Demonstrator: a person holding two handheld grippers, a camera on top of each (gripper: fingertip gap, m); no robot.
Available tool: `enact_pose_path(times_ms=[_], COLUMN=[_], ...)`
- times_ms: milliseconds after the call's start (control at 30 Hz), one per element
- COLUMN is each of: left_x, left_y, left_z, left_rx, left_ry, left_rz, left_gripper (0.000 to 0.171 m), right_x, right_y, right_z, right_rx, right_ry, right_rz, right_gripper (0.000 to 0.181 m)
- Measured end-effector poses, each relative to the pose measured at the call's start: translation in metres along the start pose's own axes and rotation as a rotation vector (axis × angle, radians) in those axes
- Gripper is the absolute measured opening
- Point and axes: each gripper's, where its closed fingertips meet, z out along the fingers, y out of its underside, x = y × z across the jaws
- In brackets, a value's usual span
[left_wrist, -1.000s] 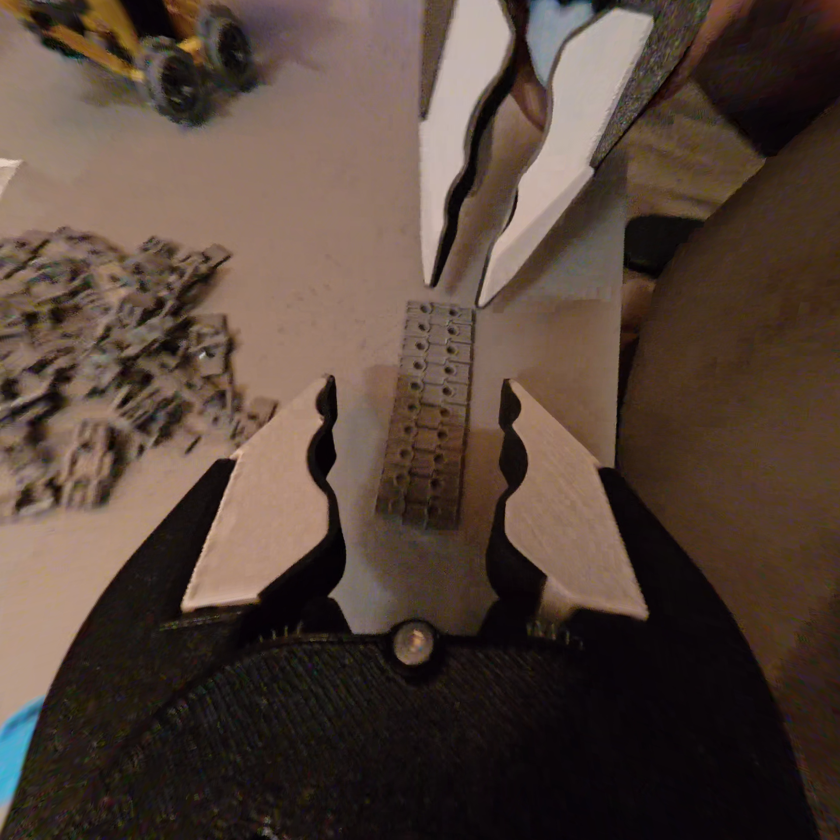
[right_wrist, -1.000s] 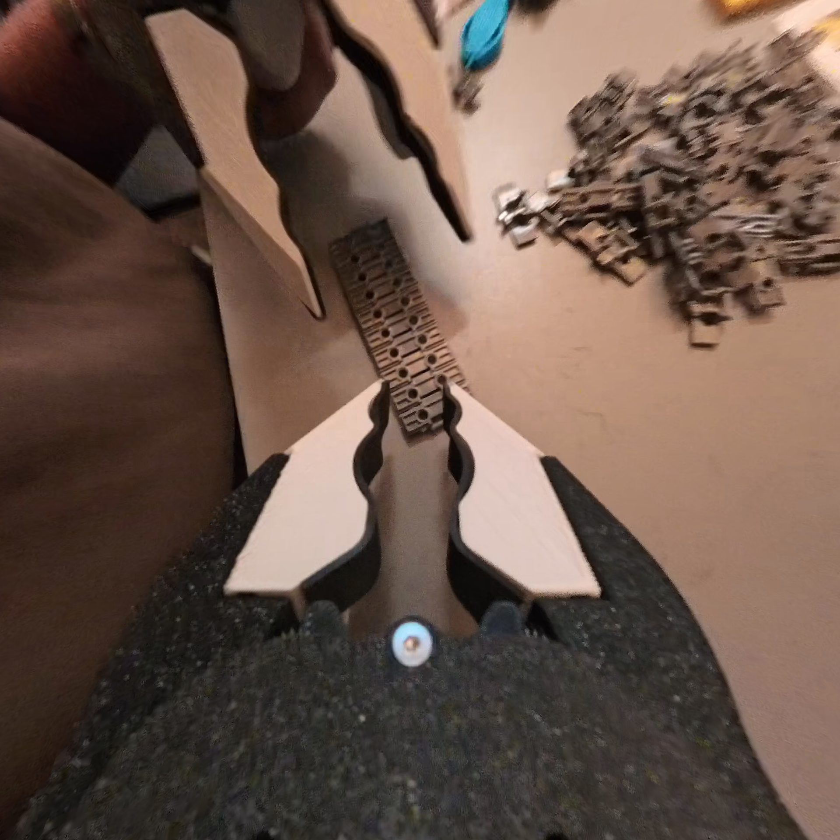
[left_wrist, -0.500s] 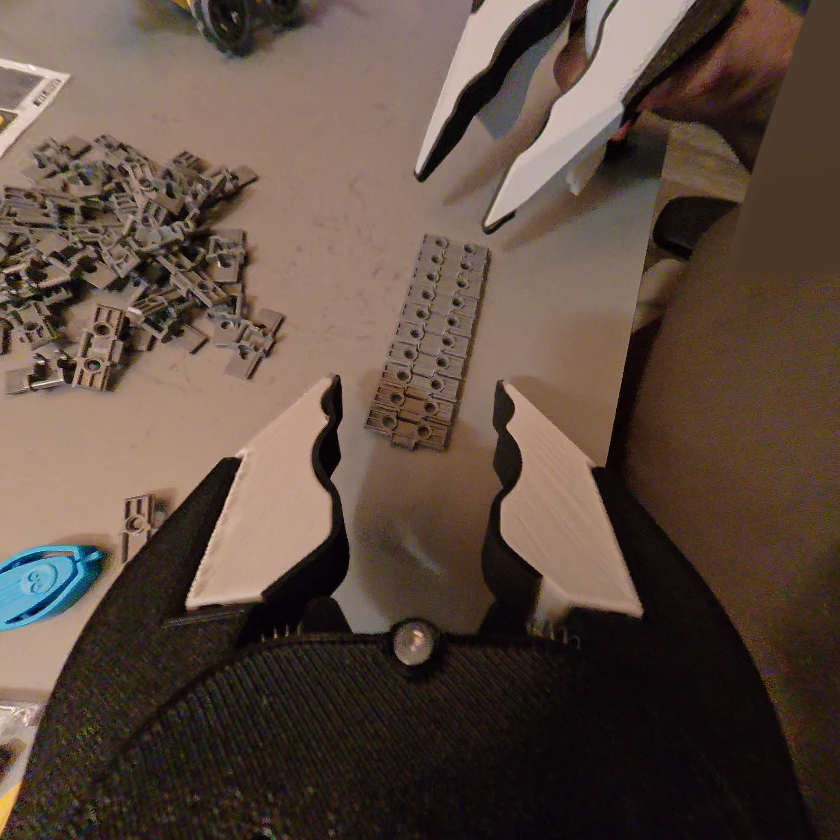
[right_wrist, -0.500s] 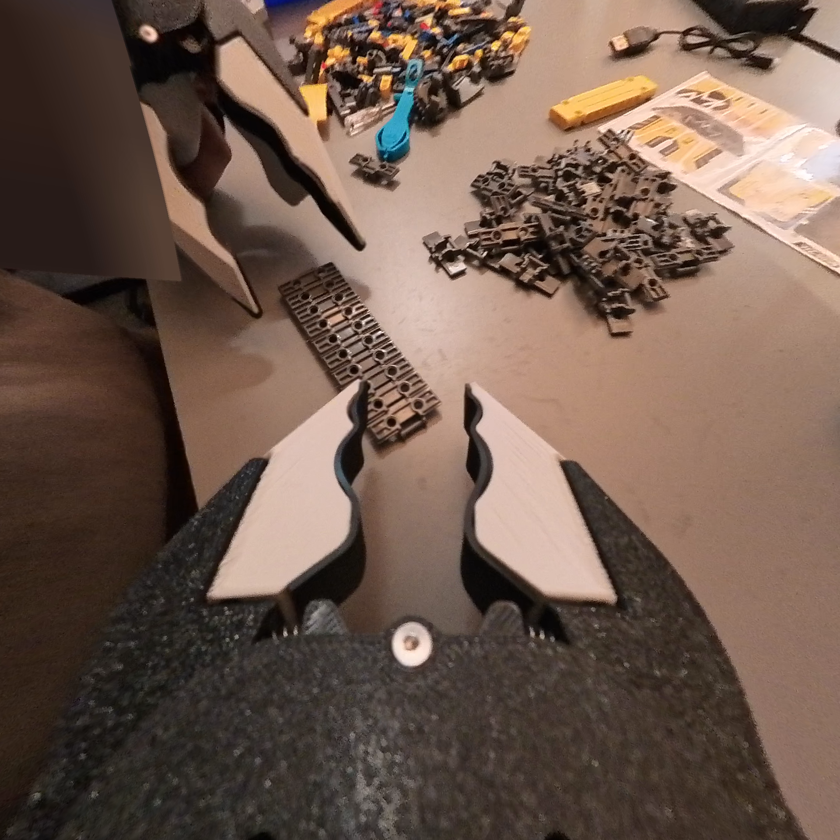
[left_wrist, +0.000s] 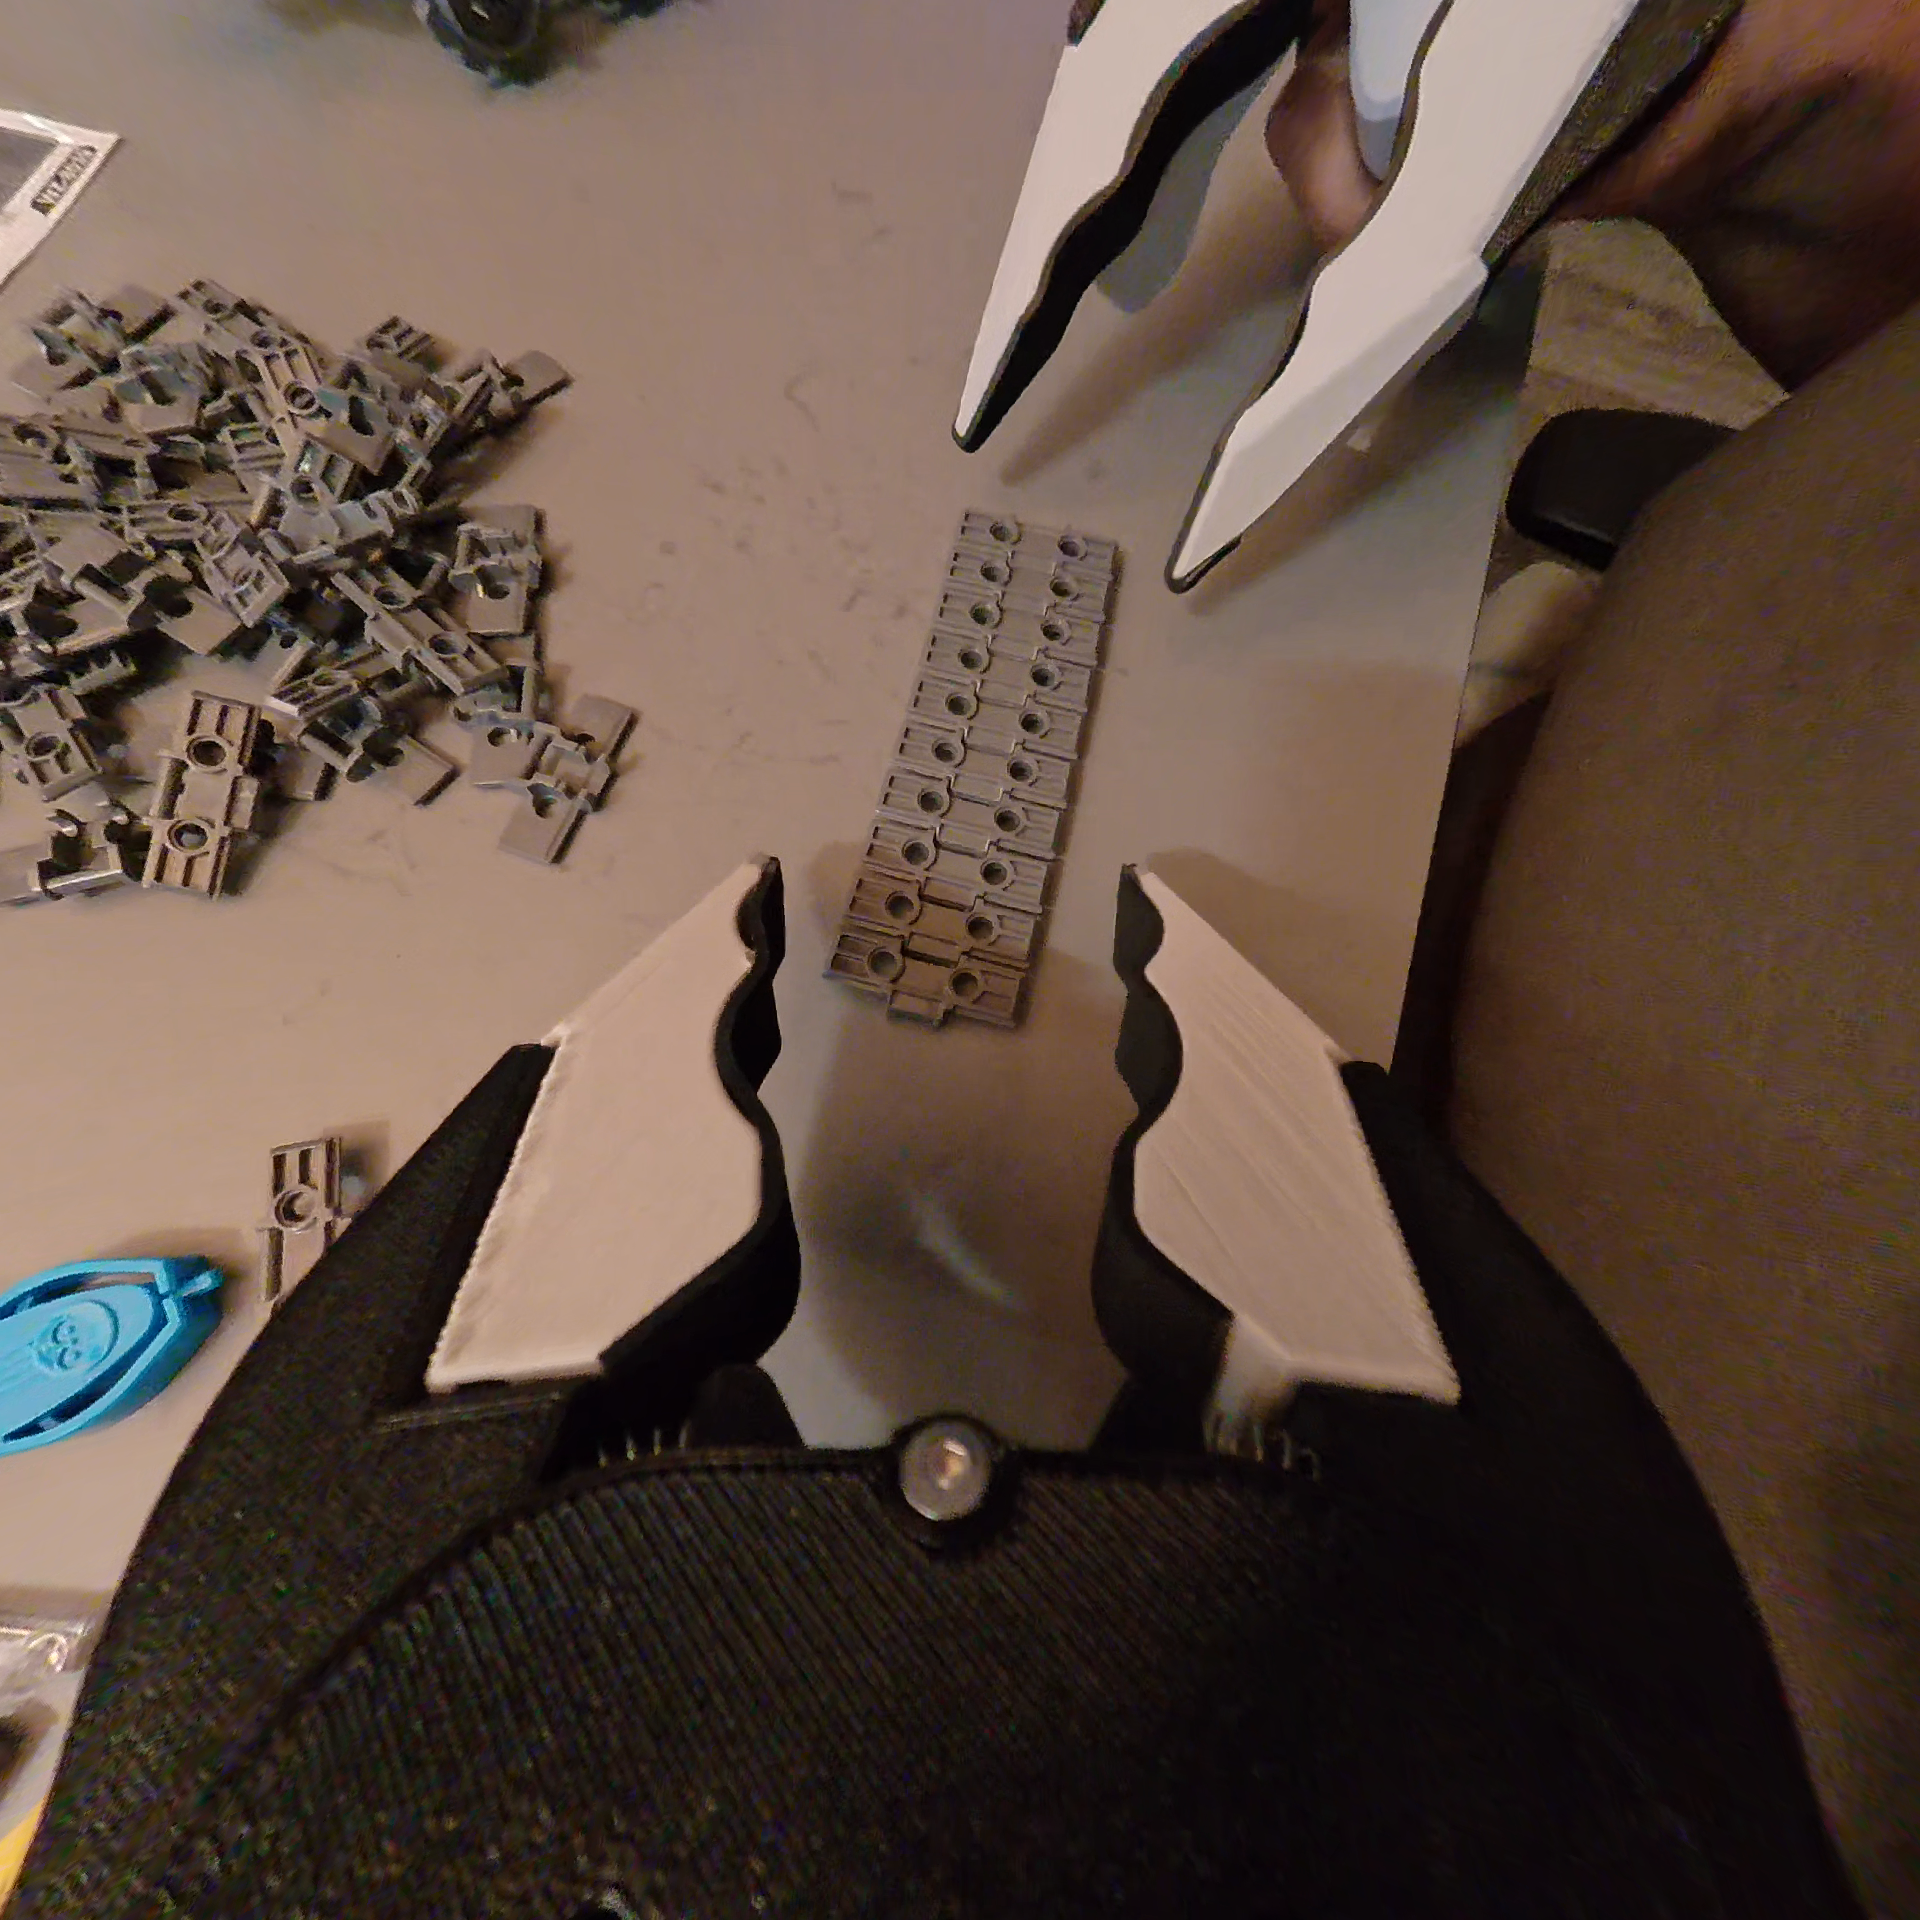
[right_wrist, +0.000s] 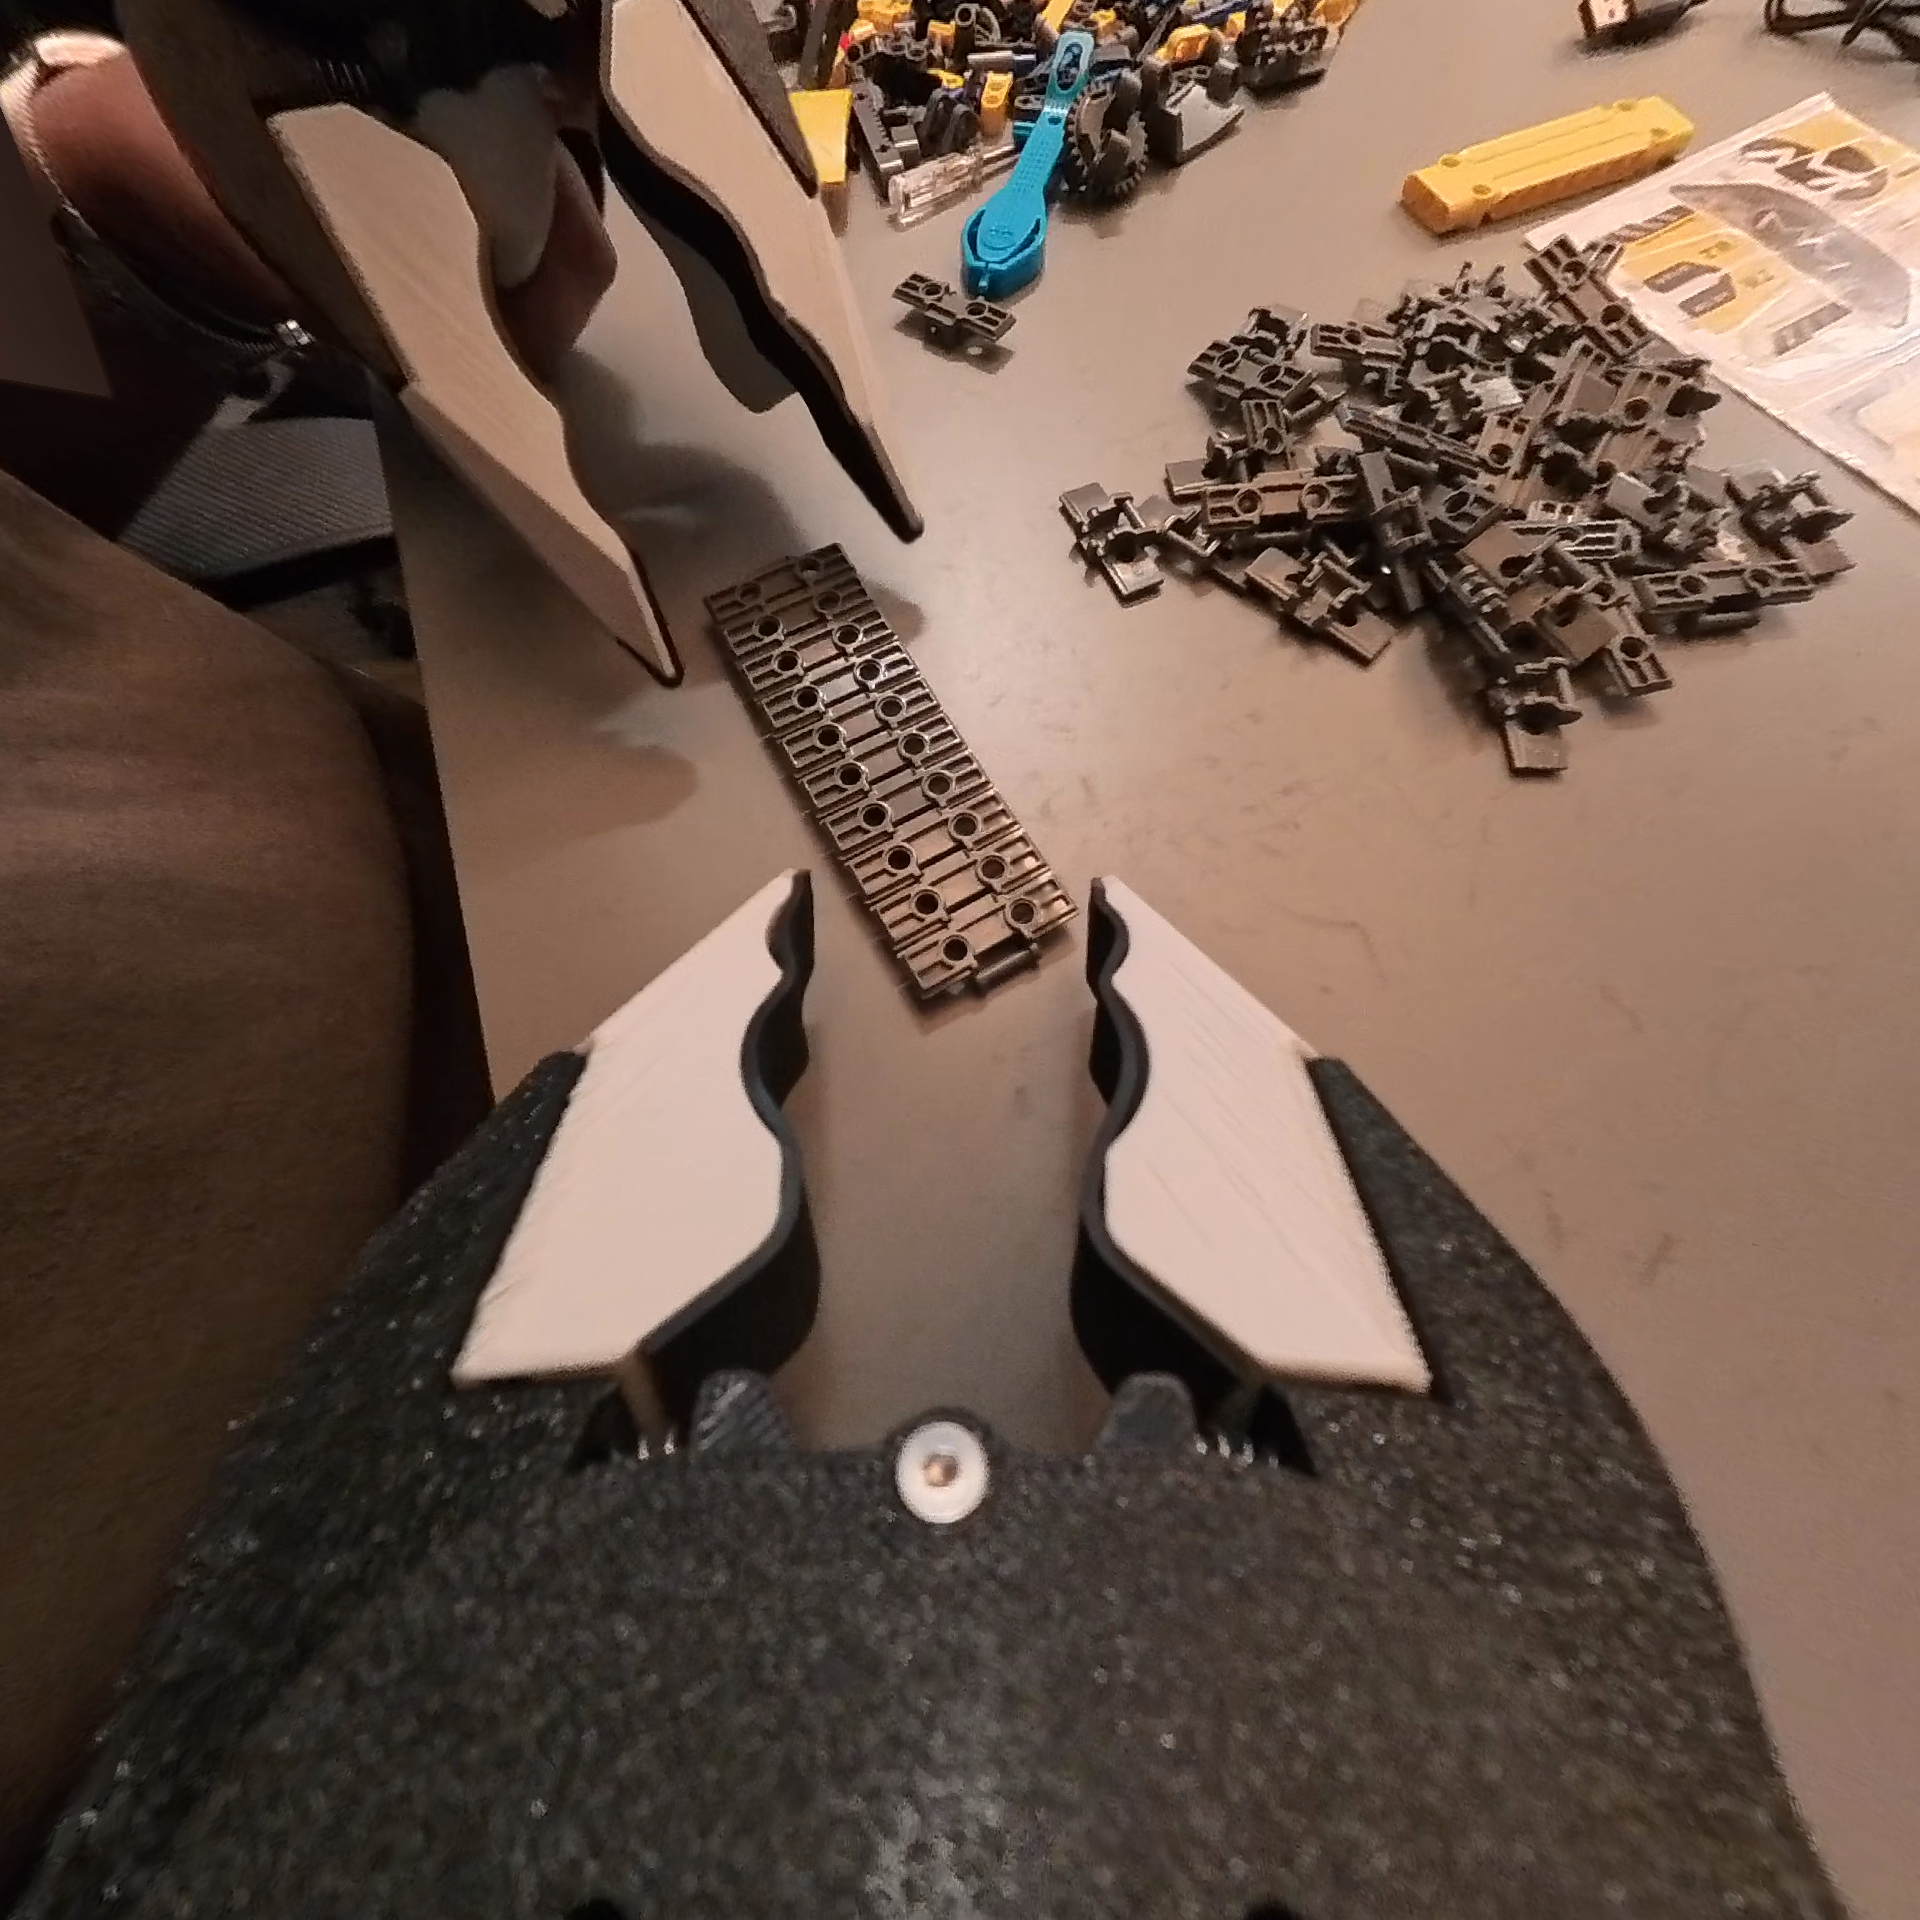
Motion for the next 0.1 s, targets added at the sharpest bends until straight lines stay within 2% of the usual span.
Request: enact_pose_path(times_ms=[100], left_x=[-0.0014], left_y=[-0.002], left_z=[-0.0001], left_rx=[0.009], left_ry=[-0.003], left_rz=[-0.005], left_gripper=[0.062], right_x=[0.0], right_y=[-0.0009], right_z=[-0.0009], right_rx=[0.008], right_ry=[-0.022], right_rz=[0.024], right_gripper=[0.052])
